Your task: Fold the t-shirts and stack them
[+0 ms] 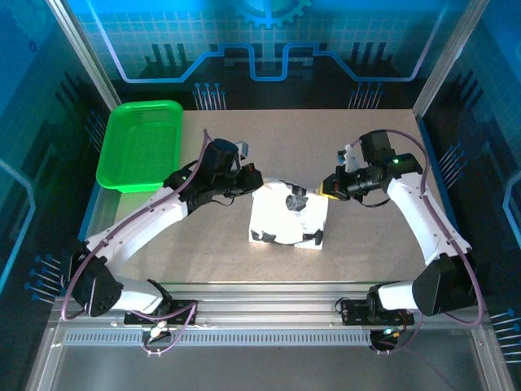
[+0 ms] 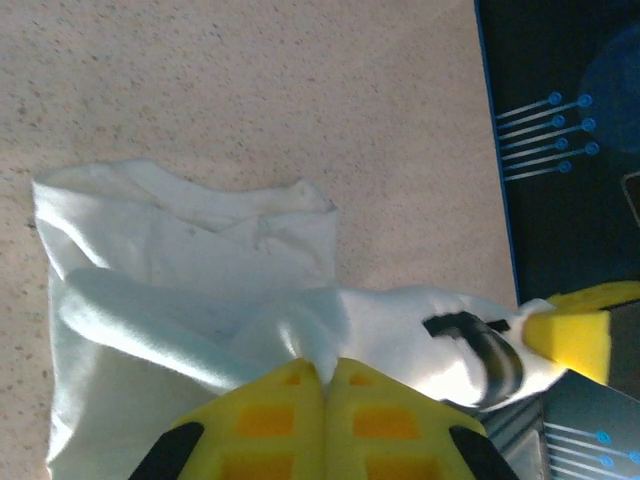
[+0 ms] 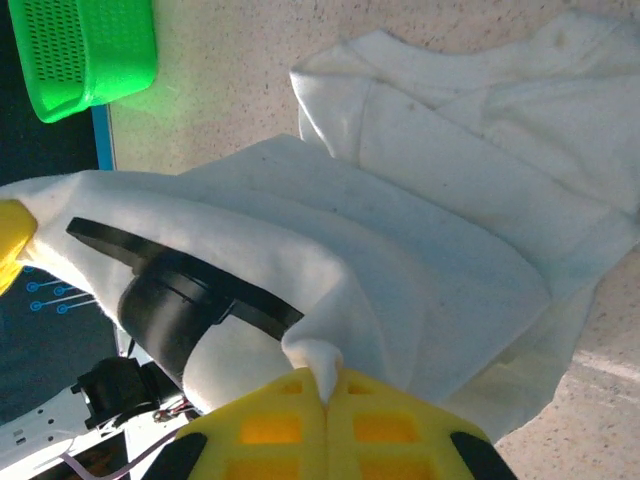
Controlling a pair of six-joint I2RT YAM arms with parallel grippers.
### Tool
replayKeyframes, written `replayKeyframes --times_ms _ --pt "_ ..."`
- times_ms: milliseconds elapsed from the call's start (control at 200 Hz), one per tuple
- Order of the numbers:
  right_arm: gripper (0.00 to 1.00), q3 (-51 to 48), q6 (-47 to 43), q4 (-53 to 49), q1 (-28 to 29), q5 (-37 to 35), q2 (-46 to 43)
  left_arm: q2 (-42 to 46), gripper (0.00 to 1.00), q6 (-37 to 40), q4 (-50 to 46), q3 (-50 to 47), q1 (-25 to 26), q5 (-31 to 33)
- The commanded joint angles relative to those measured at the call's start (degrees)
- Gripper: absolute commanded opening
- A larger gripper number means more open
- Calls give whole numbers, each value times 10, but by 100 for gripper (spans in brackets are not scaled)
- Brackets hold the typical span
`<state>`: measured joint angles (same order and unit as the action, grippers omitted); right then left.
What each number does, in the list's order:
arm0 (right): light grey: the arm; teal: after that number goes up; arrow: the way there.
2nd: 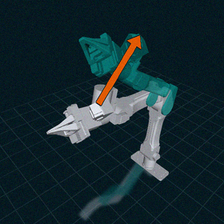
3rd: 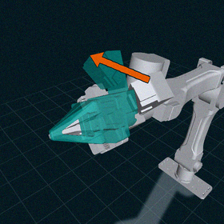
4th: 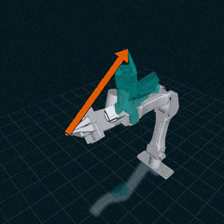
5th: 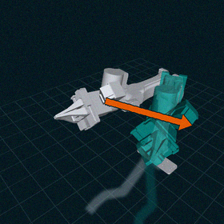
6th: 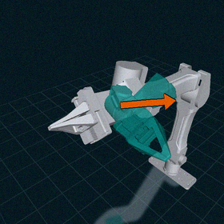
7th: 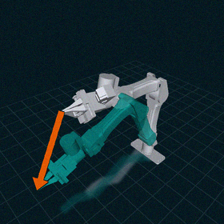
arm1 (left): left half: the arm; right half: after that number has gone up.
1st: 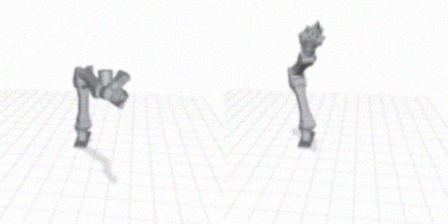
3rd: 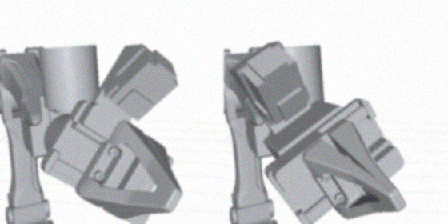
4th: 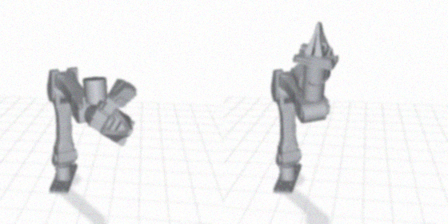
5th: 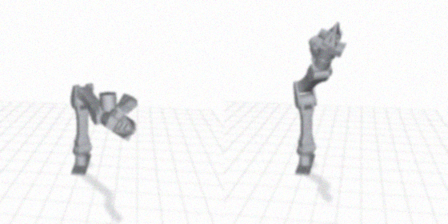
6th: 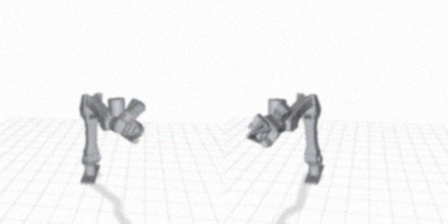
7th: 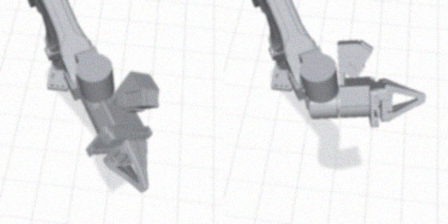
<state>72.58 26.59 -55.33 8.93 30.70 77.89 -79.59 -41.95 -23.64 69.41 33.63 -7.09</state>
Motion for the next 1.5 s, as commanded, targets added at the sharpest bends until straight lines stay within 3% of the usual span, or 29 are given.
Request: replayKeyframes --times_ms 0,450,765,830,875,910,965,1010,1041,1066,1111,1286,1496 --pt "0 24 -31 -12 -25 31 24 -20 0 17 11 26 -22 -3" --pt "0 57 -74 14 -73 57 164 -159 0 43 22 77 -73 -53" --pt "6 134 -93 36 -89 54 339 -308 0 61 18 151 -107 -50" --pt "11 170 -87 34 -91 50 392 -350 7 63 13 181 -115 -55" --pt "21 194 -76 39 -93 48 426 -379 14 60 5 206 -121 -57" --pt "35 216 -64 37 -95 46 446 -397 25 59 3 224 -123 -62" --pt "41 247 -55 39 -97 59 468 -414 46 62 -7 253 -125 -57" --pt "48 268 -49 37 -98 52 471 -418 56 65 -19 276 -127 -54" --pt "53 283 -51 26 -99 40 467 -415 63 67 -25 288 -129 -52" --pt "55 294 -57 17 -101 33 462 -409 80 69 -30 297 -131 -51" --pt "55 300 -66 6 -104 17 441 -392 98 72 -44 310 -137 -43" --pt "68 196 -88 7 -120 -26 269 -248 99 85 -78 261 -158 -2" --pt "92 -76 -97 60 -120 -68 -34 56 99 100 -25 -7 -163 38"
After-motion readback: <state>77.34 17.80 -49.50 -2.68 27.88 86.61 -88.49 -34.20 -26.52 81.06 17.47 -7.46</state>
